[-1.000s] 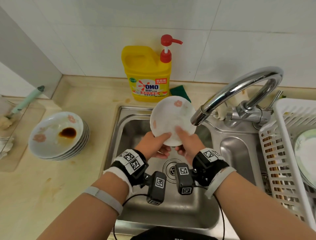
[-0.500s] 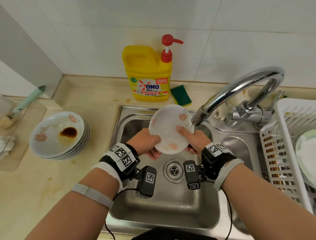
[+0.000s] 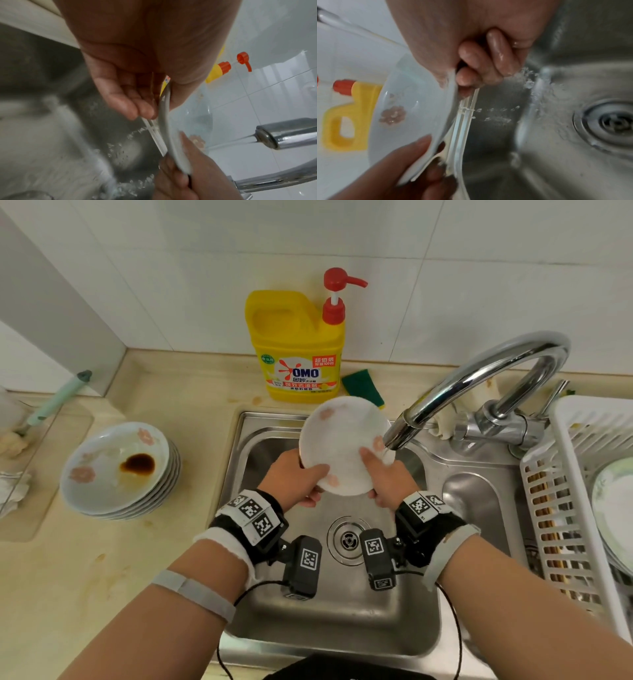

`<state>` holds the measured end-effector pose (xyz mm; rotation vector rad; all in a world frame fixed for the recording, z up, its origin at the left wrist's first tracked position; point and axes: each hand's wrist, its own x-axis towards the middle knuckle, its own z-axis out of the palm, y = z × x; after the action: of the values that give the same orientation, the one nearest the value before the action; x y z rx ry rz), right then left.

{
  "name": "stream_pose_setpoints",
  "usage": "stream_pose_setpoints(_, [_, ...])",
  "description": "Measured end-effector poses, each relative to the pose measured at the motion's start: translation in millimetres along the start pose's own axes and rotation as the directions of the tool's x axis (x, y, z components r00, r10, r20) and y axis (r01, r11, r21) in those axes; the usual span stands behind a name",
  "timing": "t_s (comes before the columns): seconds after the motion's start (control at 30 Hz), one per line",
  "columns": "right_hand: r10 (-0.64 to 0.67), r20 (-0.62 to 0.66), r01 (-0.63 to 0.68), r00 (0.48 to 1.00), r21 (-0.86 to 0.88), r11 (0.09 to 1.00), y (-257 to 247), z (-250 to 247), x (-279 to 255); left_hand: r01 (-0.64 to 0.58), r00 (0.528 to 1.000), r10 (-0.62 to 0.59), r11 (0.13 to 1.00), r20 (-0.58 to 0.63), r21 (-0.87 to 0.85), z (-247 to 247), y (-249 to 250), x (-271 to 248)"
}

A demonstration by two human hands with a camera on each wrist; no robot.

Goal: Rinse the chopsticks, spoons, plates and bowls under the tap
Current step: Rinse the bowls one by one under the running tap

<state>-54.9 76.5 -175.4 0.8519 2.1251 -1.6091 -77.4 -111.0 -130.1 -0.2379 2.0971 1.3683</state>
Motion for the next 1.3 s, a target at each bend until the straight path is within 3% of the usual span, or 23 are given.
stream_pose_setpoints(0.13, [0.069, 0.122, -0.105, 0.99, 0.327, 0.939, 13, 25, -12, 0.133, 0.989, -0.119, 0.976, 0.083, -0.176, 24, -1, -4])
stream_pose_setpoints(0.2, [0.069, 0.159, -0.123, 0.985, 0.362, 0.924, 16, 28, -16, 0.14, 0.989, -0.125, 0.965, 0.078, -0.222, 27, 0, -4])
stream_pose_setpoints(0.37, [0.109, 0.147, -0.141, 0.983, 0.234, 0.962, 16, 18, -5, 0.152, 0.987, -0.141, 0.97, 0.07, -0.187, 16, 3, -5])
stream_pose_setpoints(0.6, [0.048, 0.124, -0.033, 0.991, -0.121, 0.992, 8, -10, 8, 0.107, 0.97, -0.148, 0.972, 0.191, 0.209, -7, 8, -6])
stream_pose_setpoints(0.8, [-0.019, 0.183, 0.054, 0.983, -0.188, 0.981, -1, -16, 3, 0.067, 0.957, -0.174, 0.911, 0.233, 0.406, -16, 16, -3])
stream_pose_setpoints(0.87, [-0.048, 0.144, 0.072, 0.988, -0.164, 0.984, -2, -16, 2, 0.063, 0.974, -0.134, 0.934, 0.182, 0.353, -16, 11, 1])
stream_pose_setpoints(1.0, [-0.005, 0.015, 0.005, 1.0, -0.032, 0.999, 1, -7, -1, 0.032, 0.999, -0.034, 0.997, 0.032, 0.07, -4, 0, 1])
stream_pose_setpoints(1.17, [0.126, 0.127, -0.16, 0.984, 0.307, 0.938, 19, 15, -7, 0.166, 0.979, -0.14, 0.968, 0.146, -0.187, 21, -5, -4])
stream_pose_setpoints(1.3, [0.094, 0.173, -0.122, 0.98, 0.159, 0.98, 25, 9, -11, 0.175, 0.973, -0.139, 0.965, 0.182, -0.195, 14, -5, -4])
